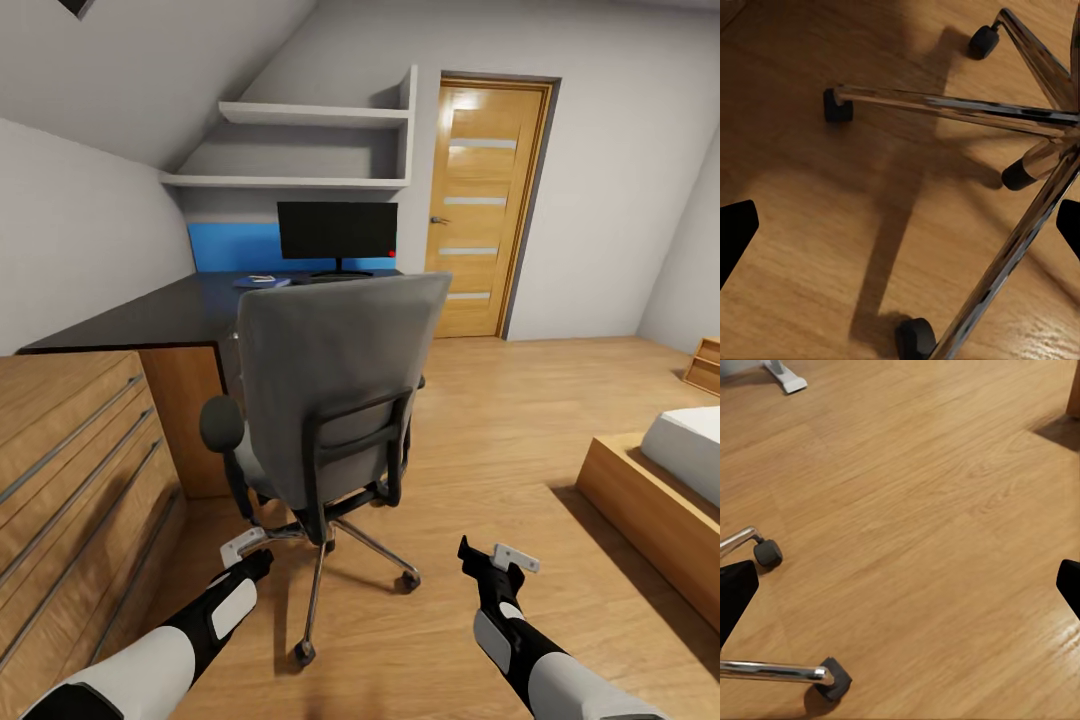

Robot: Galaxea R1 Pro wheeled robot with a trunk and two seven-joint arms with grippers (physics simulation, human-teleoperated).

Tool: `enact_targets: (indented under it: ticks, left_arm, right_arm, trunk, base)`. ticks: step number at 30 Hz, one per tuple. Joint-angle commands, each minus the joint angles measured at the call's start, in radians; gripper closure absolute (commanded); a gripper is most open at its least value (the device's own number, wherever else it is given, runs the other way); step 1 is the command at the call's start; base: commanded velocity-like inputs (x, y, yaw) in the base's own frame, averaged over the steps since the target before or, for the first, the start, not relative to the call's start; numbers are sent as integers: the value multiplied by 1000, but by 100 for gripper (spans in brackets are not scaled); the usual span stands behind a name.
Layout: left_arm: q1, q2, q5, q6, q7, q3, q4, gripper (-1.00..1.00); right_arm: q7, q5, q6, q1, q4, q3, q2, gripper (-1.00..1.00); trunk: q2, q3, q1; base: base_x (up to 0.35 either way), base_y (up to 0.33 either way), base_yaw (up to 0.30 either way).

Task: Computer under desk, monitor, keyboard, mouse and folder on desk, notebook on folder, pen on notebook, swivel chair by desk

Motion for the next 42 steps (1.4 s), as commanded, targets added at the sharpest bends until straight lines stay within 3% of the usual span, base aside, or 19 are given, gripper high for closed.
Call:
enact_targets:
  ticks: [1, 34, 42]
  left_arm:
    - [-1, 0, 10, -5, 5, -9, 0, -100]
    - [-1, -7, -1, -6, 6, -19, -1, -100]
    - [-1, -13, -2, -3, 0, -45, -1, -100]
  right_arm:
    - [-5, -2, -4, -1, 0, 4, 0, -100]
    - [-5, -1, -6, -1, 2, 6, 0, -100]
    - [-4, 3, -6, 0, 2, 11, 0, -100]
  trunk:
    - [0, -1, 0]
    - [0, -1, 0]
    - [0, -1, 0]
  base:
    - [162, 0, 0]
    - [308, 0, 0]
    - [321, 0, 0]
